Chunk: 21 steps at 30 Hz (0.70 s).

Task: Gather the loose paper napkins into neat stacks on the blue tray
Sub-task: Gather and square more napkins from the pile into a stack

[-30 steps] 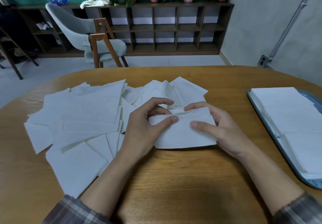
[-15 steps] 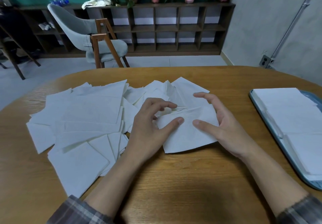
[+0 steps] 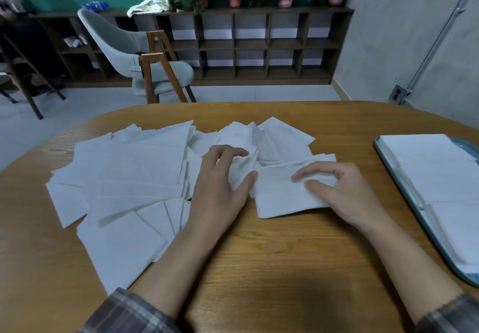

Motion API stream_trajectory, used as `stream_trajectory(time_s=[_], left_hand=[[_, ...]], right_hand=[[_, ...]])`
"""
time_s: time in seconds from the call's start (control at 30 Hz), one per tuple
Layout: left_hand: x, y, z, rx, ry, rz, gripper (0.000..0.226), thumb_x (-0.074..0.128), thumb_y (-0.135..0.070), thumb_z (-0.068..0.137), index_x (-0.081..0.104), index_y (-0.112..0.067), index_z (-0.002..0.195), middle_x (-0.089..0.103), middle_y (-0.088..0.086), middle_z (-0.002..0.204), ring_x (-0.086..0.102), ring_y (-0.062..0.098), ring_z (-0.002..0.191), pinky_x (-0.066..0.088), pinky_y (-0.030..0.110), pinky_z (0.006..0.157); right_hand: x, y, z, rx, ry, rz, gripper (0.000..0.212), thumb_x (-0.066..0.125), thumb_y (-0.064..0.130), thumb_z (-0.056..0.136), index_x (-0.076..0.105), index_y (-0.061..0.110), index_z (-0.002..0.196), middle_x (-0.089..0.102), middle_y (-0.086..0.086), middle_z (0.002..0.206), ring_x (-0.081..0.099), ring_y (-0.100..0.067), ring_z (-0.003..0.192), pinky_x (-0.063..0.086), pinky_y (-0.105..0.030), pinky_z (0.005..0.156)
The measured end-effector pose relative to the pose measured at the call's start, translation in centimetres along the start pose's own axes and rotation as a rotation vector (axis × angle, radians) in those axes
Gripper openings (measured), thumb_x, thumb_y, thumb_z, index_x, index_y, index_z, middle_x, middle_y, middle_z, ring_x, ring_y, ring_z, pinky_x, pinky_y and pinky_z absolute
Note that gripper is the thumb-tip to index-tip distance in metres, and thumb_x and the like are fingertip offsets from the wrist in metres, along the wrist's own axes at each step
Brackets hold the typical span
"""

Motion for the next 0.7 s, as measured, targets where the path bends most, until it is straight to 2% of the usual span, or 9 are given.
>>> stream_trajectory(time_s=[0.1, 0.2, 0.27, 0.33, 0.47, 0.57, 0.7], left_hand=[[0.9, 1.4, 0.3, -0.042, 0.066, 0.14, 0.043, 0.078, -0.031, 0.092, 0.062, -0.029, 0.132, 0.056, -0.015, 0.132, 0.052, 0.006, 0.124, 0.042, 0.024, 0.087], [1.1, 1.8, 0.4, -0.031, 0.063, 0.159, 0.035, 0.077, -0.028, 0.093, 0.067, -0.025, 0.127, 0.063, -0.012, 0.125, 0.058, 0.011, 0.122, 0.042, 0.024, 0.083], [0.9, 1.9, 0.5, -0.028, 0.041, 0.155, 0.025, 0.076, -0.028, 0.094, 0.072, -0.023, 0.118, 0.066, -0.012, 0.118, 0.061, 0.012, 0.116, 0.048, 0.029, 0.084], [0.8, 2.0, 0.6, -0.029, 0.025, 0.136, 0.018, 0.076, -0.029, 0.094, 0.075, -0.021, 0.111, 0.068, -0.013, 0.112, 0.063, 0.012, 0.109, 0.052, 0.033, 0.086], [0.7, 2.2, 0.8, -0.027, 0.014, 0.098, 0.009, 0.077, -0.026, 0.095, 0.078, -0.019, 0.1, 0.07, -0.012, 0.103, 0.066, 0.01, 0.1, 0.054, 0.034, 0.086], [1.0, 2.2, 0.8, 0.013, 0.038, 0.136, 0.005, 0.073, -0.022, 0.097, 0.076, -0.02, 0.094, 0.068, -0.013, 0.099, 0.065, 0.011, 0.099, 0.056, 0.04, 0.082], [1.3, 1.4, 0.7, 0.081, 0.078, 0.148, 0.005, 0.073, -0.02, 0.094, 0.071, -0.019, 0.09, 0.067, -0.011, 0.097, 0.063, 0.011, 0.094, 0.053, 0.035, 0.08]], right_hand=[[-0.8, -1.5, 0.3, 0.069, -0.1, -0.101, 0.035, 0.066, 0.003, 0.092, 0.083, 0.03, 0.079, 0.075, 0.03, 0.094, 0.062, 0.014, 0.104, 0.036, 0.003, 0.081], [-1.3, -1.9, 0.2, 0.091, -0.171, -0.129, 0.032, 0.067, 0.006, 0.092, 0.082, 0.031, 0.076, 0.074, 0.031, 0.09, 0.059, 0.02, 0.097, 0.035, 0.004, 0.073], [-1.9, -1.7, 0.1, 0.089, -0.225, -0.117, 0.03, 0.068, 0.006, 0.092, 0.082, 0.027, 0.077, 0.072, 0.035, 0.09, 0.061, 0.01, 0.084, 0.036, 0.002, 0.067], [-2.4, -1.6, 0.0, 0.081, -0.258, -0.111, 0.029, 0.067, 0.005, 0.093, 0.082, 0.025, 0.078, 0.071, 0.037, 0.088, 0.061, -0.005, 0.079, 0.038, 0.0, 0.063], [-2.5, -1.3, -0.1, 0.057, -0.278, -0.095, 0.029, 0.066, 0.004, 0.093, 0.082, 0.024, 0.079, 0.072, 0.035, 0.09, 0.06, 0.019, 0.089, 0.035, 0.003, 0.071], [-2.7, -1.4, -0.1, 0.05, -0.299, -0.092, 0.029, 0.066, 0.005, 0.093, 0.082, 0.023, 0.079, 0.074, 0.03, 0.09, 0.06, 0.019, 0.088, 0.036, 0.001, 0.071], [-3.8, -1.8, -0.2, 0.063, -0.39, -0.088, 0.029, 0.066, 0.006, 0.094, 0.082, 0.026, 0.081, 0.074, 0.027, 0.095, 0.061, 0.015, 0.083, 0.038, 0.001, 0.071]])
Point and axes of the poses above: each hand's wrist, its own z-axis towards the middle knuckle, its own x-axis out of the palm, y = z × x, the point moved 9 cm from there along z, towards the middle knuckle
